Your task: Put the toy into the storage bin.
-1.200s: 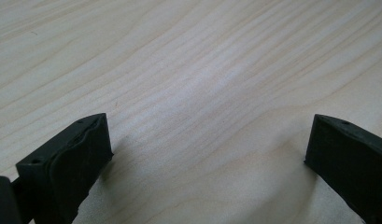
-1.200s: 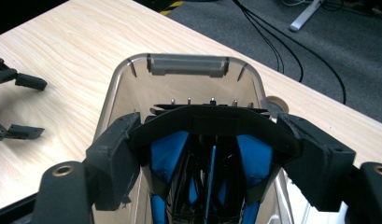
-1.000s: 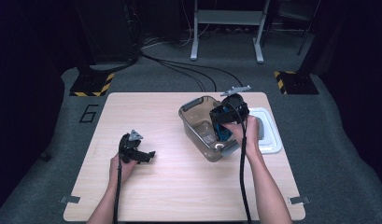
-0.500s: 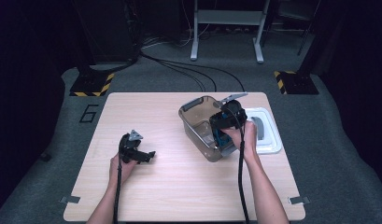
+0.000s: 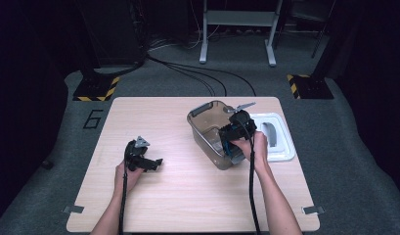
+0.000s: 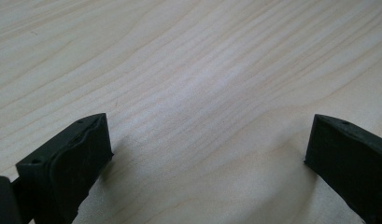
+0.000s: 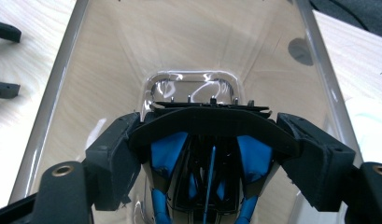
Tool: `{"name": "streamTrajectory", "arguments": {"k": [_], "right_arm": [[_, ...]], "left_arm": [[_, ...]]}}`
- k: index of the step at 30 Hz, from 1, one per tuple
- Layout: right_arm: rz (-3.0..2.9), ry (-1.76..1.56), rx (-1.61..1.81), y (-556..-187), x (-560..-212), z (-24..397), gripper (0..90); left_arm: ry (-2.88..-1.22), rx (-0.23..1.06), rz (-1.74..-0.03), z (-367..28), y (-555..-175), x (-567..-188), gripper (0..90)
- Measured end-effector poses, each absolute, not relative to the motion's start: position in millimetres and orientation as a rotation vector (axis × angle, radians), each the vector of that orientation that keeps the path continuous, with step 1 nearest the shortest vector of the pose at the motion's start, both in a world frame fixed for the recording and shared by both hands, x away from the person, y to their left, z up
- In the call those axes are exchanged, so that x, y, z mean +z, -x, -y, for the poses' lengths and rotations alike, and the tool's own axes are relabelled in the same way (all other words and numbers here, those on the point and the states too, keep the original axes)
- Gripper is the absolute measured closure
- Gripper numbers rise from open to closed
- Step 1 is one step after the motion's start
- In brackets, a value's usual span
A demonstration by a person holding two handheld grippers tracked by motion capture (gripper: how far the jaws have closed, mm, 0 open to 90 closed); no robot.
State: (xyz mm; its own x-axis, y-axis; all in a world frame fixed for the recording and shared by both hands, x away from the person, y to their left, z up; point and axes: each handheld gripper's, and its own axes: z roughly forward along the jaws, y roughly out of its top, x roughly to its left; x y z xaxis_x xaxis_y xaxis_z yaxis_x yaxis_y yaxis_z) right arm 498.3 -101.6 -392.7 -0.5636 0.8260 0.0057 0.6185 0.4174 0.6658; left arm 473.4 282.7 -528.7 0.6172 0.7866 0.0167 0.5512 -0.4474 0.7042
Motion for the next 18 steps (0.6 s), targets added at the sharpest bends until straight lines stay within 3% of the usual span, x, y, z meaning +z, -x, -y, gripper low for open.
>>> {"name": "streamTrajectory", "arguments": {"k": [18], "right_arm": [[-2.376,-1.306,0.884,-495.9,-400.7,105.1,24.0]], "left_arm": [[-2.169,0.452,-1.046,-282.7,-473.4,-528.7,0.2]]}}
